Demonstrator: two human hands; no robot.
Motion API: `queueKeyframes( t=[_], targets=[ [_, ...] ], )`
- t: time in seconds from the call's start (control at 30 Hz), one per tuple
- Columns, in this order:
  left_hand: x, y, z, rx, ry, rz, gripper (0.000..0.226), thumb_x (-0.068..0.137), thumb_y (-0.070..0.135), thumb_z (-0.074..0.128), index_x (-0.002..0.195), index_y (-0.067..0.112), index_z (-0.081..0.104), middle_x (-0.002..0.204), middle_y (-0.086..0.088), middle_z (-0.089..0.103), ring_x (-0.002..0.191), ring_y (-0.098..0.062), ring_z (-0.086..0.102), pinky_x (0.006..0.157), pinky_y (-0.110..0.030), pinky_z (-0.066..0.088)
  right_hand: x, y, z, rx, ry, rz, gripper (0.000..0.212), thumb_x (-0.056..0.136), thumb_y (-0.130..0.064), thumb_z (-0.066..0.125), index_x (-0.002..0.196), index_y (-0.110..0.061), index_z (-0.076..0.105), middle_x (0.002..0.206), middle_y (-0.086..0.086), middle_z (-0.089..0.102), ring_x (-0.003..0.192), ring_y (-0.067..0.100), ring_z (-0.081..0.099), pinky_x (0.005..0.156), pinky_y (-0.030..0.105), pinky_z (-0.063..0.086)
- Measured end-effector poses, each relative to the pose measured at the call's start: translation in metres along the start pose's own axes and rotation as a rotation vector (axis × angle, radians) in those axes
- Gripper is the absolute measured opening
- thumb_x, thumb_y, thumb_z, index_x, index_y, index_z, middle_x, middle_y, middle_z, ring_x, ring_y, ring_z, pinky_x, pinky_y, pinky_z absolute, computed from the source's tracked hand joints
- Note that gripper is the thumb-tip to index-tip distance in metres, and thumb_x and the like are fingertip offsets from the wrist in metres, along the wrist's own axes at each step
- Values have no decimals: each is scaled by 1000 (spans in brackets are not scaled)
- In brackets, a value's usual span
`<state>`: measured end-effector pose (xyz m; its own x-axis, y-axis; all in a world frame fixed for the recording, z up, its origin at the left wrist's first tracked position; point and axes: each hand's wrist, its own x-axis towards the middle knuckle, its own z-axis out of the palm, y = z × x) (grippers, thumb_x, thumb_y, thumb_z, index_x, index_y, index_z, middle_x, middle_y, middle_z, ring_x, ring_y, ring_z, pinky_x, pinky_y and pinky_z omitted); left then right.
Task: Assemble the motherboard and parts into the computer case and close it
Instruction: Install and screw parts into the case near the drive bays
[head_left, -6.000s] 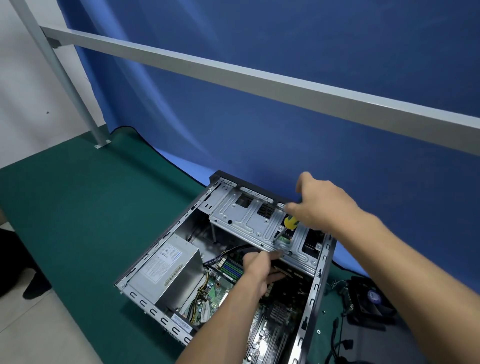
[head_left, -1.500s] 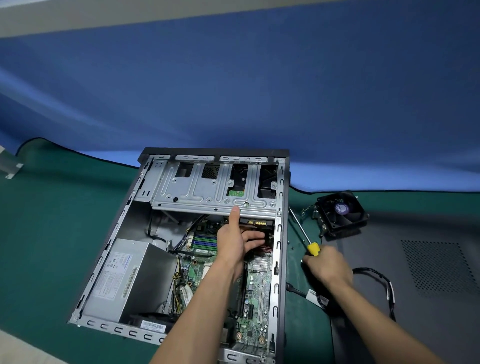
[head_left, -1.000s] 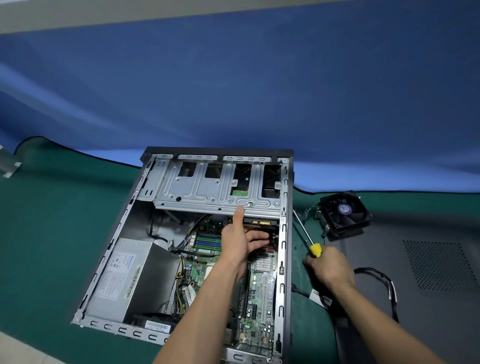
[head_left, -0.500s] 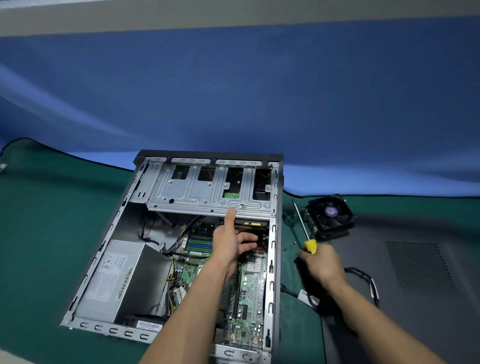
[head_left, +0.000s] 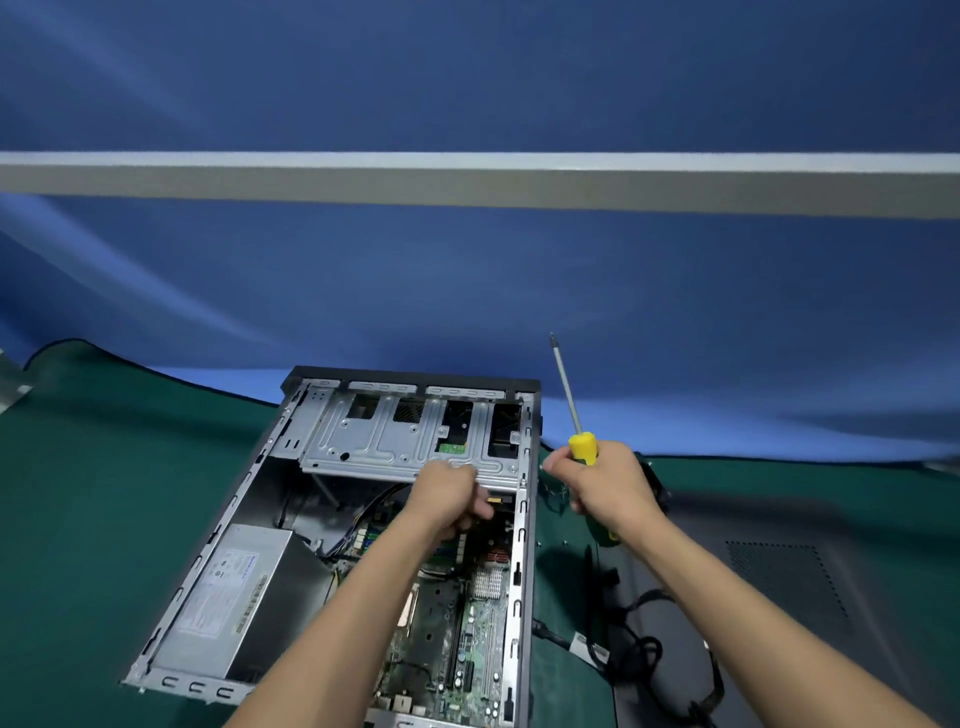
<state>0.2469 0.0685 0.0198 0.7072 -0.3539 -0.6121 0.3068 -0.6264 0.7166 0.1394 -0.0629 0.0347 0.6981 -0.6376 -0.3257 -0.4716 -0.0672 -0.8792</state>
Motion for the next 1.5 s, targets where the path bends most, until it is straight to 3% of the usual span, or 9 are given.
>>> queueKeyframes(
  t=[0.13, 0.37, 0.63, 0.77, 0.83, 0.9, 1.07, 1.33, 1.5],
  targets=[
    [-16, 28, 2, 12, -135, 180, 35, 100, 21, 34, 82, 7, 59, 66, -4, 68, 33, -11, 38, 38, -16, 21, -3, -21, 11, 36, -79, -70, 22, 88, -12, 62, 66, -9, 63, 37, -5, 45, 32, 8, 42, 37, 15, 33],
    [-28, 23, 4, -98, -167, 244, 44, 103, 27, 31, 65, 15, 48, 43, 4, 46, 32, -8, 29, 36, -14, 16, -8, -30, 17, 96, -193, -114, 27, 91, -11, 61, 64, -13, 61, 39, -7, 50, 36, 8, 42, 41, 18, 37],
    [-26, 21, -14, -770, -33, 222, 27, 97, 24, 50, 76, 7, 53, 52, -3, 60, 37, -9, 50, 34, -17, 36, -6, -34, 9, -175, -201, -190, 7, 91, -23, 55, 87, -19, 51, 66, -2, 58, 55, 14, 51, 55, 29, 40],
    [-22, 21, -29, -1171, -13, 146, 23, 97, 18, 49, 82, 3, 59, 69, -10, 70, 60, -16, 67, 56, -24, 57, -8, -38, -5, -468, -230, -371, 14, 88, -50, 58, 94, -38, 56, 71, -6, 64, 61, 17, 60, 57, 30, 43],
    [-21, 20, -33, -1295, -11, 106, 24, 99, 15, 46, 82, 3, 59, 77, -13, 70, 75, -22, 68, 80, -33, 56, -10, -38, -8, -677, -171, -436, 22, 86, -61, 54, 101, -46, 57, 79, -11, 66, 72, 14, 60, 57, 25, 38],
    [-23, 18, -36, -1372, -10, 64, 23, 99, 12, 44, 86, 1, 59, 78, -16, 71, 81, -27, 66, 80, -38, 52, -13, -37, -8, -747, -131, -468, 30, 85, -62, 53, 107, -43, 58, 86, -12, 64, 78, 13, 56, 58, 24, 34],
    [-26, 12, -42, -1431, -27, 22, 24, 100, 10, 40, 94, -4, 59, 81, -19, 70, 81, -30, 66, 65, -40, 50, -17, -33, -2, -779, -134, -470, 30, 84, -61, 55, 102, -37, 61, 72, -13, 56, 74, 12, 52, 56, 24, 33],
    [-25, 7, -41, -1372, -24, 61, 24, 101, 11, 42, 93, -4, 59, 82, -19, 70, 80, -30, 67, 65, -40, 52, -20, -36, 3, -751, -130, -433, 34, 83, -61, 58, 105, -38, 67, 96, -10, 70, 83, 15, 58, 66, 27, 42],
    [-21, 1, -37, -1221, 11, 141, 27, 102, 13, 38, 93, -3, 58, 79, -16, 72, 73, -25, 71, 64, -36, 52, -21, -46, -3, -757, -217, -343, 29, 82, -60, 61, 94, -35, 70, 45, -15, 49, 51, 4, 46, 50, 23, 33]
  ],
)
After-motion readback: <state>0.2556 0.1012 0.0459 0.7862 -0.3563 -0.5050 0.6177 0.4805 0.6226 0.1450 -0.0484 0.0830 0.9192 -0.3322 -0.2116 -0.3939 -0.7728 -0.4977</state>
